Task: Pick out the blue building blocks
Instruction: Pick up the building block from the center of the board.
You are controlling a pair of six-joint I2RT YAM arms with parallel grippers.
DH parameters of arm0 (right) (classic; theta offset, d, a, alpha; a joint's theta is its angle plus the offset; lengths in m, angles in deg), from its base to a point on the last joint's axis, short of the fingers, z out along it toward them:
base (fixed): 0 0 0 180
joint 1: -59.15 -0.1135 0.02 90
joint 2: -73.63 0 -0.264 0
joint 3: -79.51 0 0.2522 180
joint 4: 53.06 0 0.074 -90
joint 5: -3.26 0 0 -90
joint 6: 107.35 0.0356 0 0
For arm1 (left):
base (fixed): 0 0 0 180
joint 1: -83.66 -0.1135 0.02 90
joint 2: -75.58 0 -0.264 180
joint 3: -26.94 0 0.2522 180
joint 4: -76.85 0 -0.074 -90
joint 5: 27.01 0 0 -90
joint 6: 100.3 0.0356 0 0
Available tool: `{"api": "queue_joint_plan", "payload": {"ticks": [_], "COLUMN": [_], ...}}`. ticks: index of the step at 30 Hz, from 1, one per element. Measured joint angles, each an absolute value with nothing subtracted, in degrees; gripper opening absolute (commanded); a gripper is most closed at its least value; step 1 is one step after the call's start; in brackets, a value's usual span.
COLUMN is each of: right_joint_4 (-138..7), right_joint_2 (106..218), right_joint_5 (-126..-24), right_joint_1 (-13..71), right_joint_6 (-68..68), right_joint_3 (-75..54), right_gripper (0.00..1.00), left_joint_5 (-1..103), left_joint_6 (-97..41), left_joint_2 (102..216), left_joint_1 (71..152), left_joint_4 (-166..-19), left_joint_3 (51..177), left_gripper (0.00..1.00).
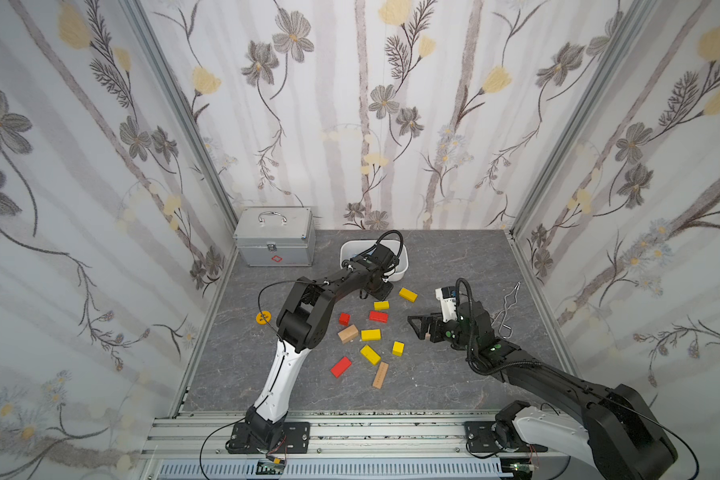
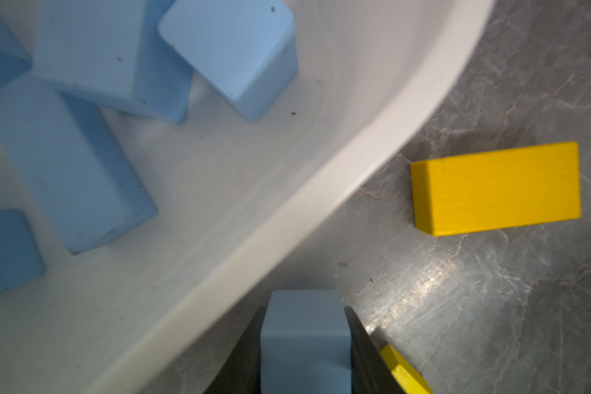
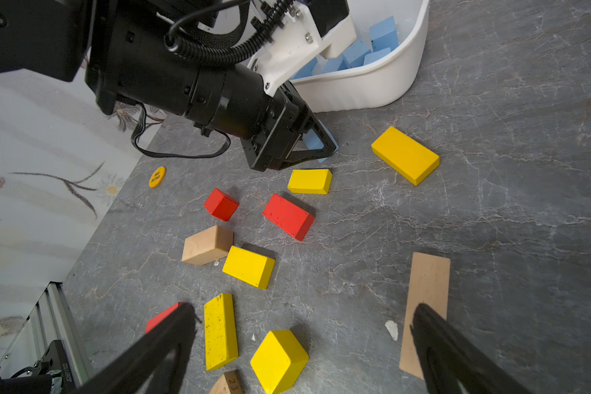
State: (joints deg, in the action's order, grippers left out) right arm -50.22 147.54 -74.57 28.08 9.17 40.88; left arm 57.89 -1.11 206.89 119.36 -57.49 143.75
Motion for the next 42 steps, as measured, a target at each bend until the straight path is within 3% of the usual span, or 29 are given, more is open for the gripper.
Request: {"api": "queue_joint_plan", "payload": {"ticks": [6, 13, 31, 37, 42], "right_joint_4": [-50.2, -50.2, -50.0, -50.0, -50.0], "right_joint_2": [147.5, 147.6, 148.2, 148.2, 147.5], "right_joint_5": [-74.6, -74.4, -74.2, -74.2, -74.2], "right_joint_1": [28.1, 28.1, 28.1, 27.5, 26.8], "right_joint_6": [9.2, 9.2, 9.2, 9.1, 8.4], "right_joint_3": [40.9, 40.8, 40.6, 40.3, 38.9], "right_gripper": [1.0, 1.0, 1.0, 1.0, 1.0], "left_joint_5": [58.3, 58.5, 58.3, 57.1, 55.6], "left_joint_6": [-1.1, -1.4, -2.7, -3.5, -4.7], "left_joint_2": [206.9, 206.8, 206.3, 204.3, 201.2], "left_joint_1": [119.3, 119.0, 118.4, 118.5, 118.5], "left_joint_4": [-57.4, -57.0, -56.6, -56.4, -56.2], "left_joint_3": [143.7, 143.6, 143.3, 141.7, 139.8], "left_gripper": [0.48, 0.31, 0.07, 0.0, 0.0]}}
